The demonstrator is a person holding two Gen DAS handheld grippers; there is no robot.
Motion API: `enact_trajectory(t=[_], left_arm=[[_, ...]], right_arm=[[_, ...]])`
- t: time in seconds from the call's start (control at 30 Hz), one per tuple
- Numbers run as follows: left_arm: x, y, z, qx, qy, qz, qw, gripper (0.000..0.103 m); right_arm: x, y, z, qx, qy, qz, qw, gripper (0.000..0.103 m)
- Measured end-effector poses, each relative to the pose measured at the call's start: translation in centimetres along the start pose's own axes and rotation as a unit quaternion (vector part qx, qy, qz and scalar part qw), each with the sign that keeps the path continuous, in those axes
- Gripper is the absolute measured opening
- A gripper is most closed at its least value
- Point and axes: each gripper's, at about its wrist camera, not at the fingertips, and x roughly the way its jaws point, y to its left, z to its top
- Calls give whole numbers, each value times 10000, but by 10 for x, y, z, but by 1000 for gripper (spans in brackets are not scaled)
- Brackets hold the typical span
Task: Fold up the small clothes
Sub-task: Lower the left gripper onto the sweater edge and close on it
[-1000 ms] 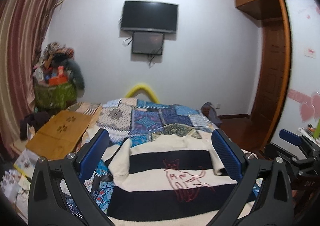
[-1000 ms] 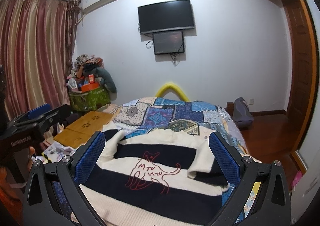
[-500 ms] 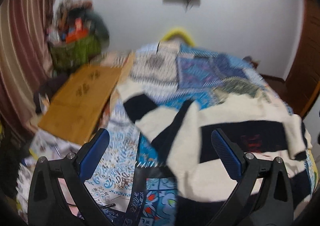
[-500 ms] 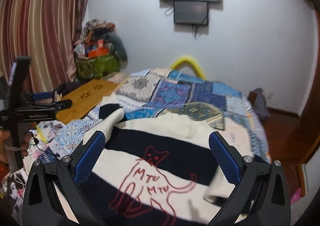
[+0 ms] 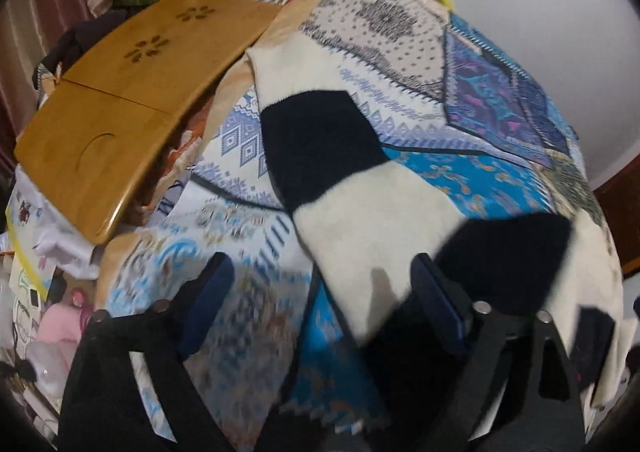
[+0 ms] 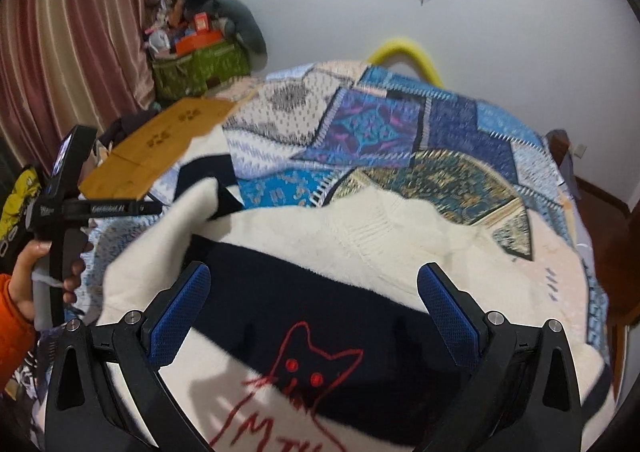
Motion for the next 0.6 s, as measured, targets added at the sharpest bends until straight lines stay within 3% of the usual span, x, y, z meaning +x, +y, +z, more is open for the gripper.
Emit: enact_trajectory(t=[0.03, 0.1, 0.17, 0.27, 0.4, 0.5, 0.6], left_arm=[[7, 1, 4, -54, 82, -6, 10000, 80], [30, 9, 13, -389, 407, -132, 9983, 62], [41, 15, 17, -573, 409, -152, 9974, 51], [56, 15, 21, -664, 480, -28, 9966, 13], [55, 16, 19, -682, 394, -50, 9969, 8], [36, 5, 18, -334, 146, -46, 9993, 6], [-9, -13, 19, 10, -288, -270, 9992, 6]], right_arm=[[7, -1, 0, 12, 77, 34, 10000, 102], [16, -1, 1, -11, 177, 67, 9998, 102], [23, 0, 0, -97, 237, 65, 9997, 102], [28, 2, 0, -214, 303, 50, 9993, 102], [29, -1, 0, -253, 351, 59, 9990, 102], [27, -6, 0, -204, 414, 15, 9989, 102], [22, -12, -1, -171, 435, -69, 9989, 102]])
